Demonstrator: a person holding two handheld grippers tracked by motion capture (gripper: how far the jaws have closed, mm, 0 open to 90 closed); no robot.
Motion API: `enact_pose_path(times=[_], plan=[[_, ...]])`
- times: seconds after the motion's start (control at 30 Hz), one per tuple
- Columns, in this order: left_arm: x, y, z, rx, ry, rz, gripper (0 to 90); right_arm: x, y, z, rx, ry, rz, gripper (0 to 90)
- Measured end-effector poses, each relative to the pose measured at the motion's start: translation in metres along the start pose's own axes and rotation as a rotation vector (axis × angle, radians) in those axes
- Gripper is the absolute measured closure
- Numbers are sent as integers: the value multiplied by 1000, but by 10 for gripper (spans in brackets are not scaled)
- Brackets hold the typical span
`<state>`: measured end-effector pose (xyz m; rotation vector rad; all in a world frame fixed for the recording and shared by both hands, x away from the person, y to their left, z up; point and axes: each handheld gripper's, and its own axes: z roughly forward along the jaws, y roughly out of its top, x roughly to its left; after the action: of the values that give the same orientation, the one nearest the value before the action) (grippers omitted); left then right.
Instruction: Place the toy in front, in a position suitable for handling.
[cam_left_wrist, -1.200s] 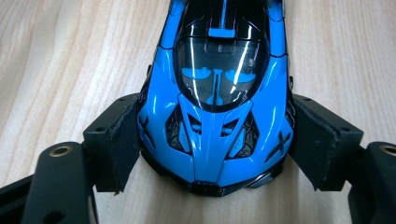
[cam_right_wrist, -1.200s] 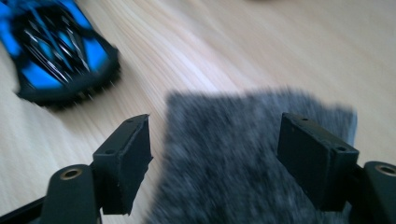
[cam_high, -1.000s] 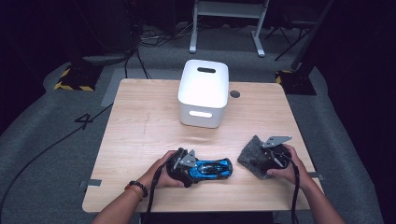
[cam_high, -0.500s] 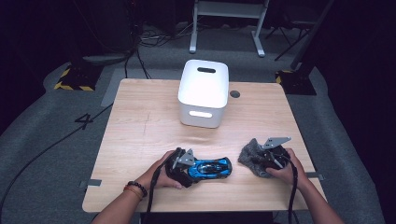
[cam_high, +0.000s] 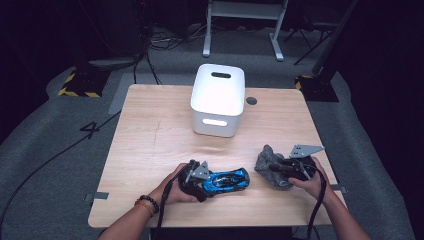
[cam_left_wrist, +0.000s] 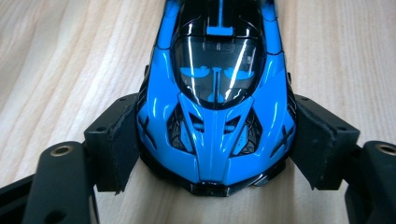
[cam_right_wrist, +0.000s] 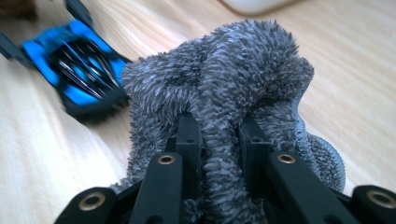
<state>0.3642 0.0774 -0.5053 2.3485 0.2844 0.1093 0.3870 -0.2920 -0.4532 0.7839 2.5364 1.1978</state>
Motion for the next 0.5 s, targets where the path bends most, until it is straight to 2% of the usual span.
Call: enact_pose_path(times=[0.03,0.07,0.1,0.33,0.4,0.43,0.5], plan=[[0,0,0,0,-1,0,256,4,2,-1,-8,16,-8,752],[-1,0,0,2,-2,-3,257,13,8,-1,-21,41,-37,751],[-1,0,0,4,-3,-3,257,13,8,-1,-21,41,-37,751],[-4,2,1,4,-12,4,258,50,36,7,-65,147,-129,749],[-4,2,2,6,-20,8,259,66,45,17,-50,190,-174,748],[-5,3,2,2,-19,12,259,66,45,17,-50,190,-174,748],[-6,3,3,3,-33,22,259,75,49,26,-29,215,-200,748]])
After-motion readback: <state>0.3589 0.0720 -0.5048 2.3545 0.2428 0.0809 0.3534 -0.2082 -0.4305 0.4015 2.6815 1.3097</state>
